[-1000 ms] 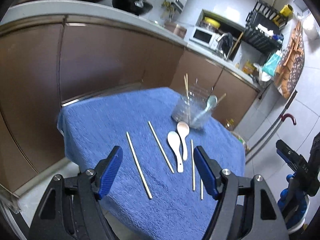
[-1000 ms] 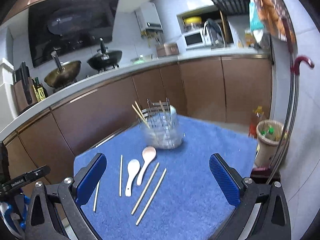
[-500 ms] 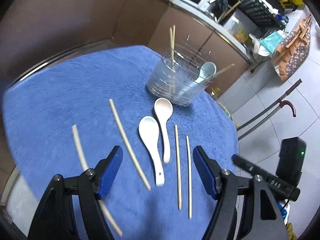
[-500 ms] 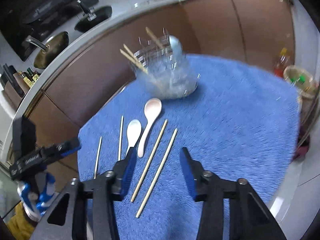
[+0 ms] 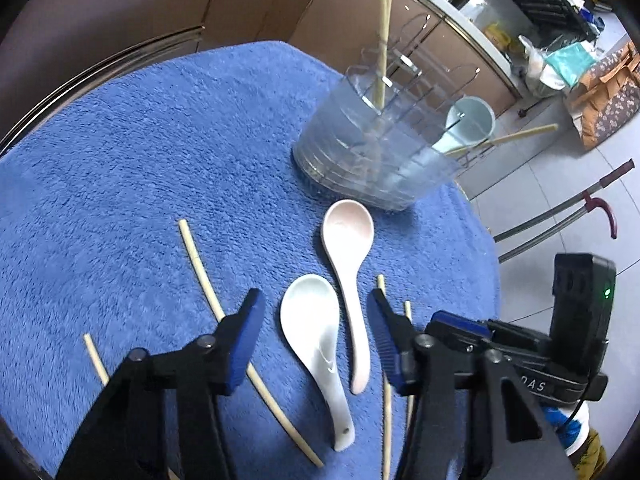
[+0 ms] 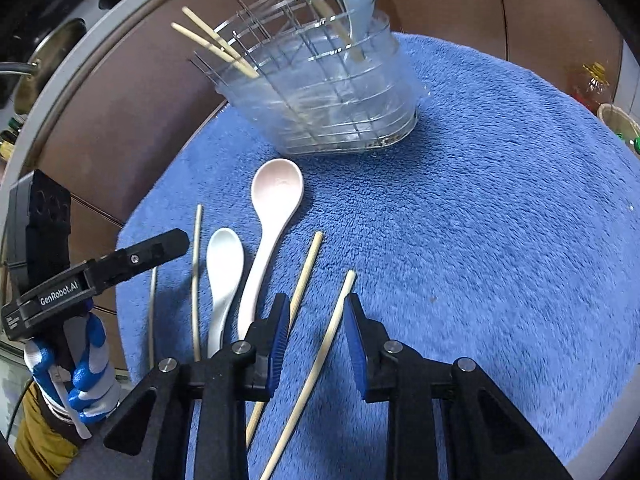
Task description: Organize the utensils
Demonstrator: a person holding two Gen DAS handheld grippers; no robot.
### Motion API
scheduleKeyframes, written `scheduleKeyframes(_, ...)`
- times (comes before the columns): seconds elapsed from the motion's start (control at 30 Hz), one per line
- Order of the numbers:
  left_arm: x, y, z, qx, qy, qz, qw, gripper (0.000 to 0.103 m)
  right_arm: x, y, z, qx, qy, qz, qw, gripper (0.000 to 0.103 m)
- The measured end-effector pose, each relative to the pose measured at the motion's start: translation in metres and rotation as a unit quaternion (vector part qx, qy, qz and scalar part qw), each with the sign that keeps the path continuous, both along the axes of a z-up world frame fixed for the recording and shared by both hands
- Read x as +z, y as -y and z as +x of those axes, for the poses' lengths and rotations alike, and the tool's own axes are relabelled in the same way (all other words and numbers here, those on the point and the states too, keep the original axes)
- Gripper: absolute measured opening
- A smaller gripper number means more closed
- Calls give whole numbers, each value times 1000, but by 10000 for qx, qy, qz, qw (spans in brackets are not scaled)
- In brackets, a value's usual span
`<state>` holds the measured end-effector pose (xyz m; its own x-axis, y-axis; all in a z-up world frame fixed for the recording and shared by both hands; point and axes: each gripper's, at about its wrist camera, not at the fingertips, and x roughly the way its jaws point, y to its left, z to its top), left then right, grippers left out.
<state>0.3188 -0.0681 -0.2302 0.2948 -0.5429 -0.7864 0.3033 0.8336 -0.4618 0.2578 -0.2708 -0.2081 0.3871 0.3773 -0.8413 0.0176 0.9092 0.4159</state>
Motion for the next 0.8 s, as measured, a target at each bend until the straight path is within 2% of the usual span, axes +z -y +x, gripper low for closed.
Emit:
scheduleKeyframes(0.33,-21,8,11,-175,-151,202,9995,42,-9,-3,12,75,-265,-276,9992,20)
scheduleKeyframes(0.57,-28,16,12,-290,-77,468,9985,32,-22,-9,21,118,-429,-399,9982,12)
scheduleKeyframes(0.8,-31,32,14,-388,-70,703,9967,31,-29,-15,24,155,-459,-432,9979,12)
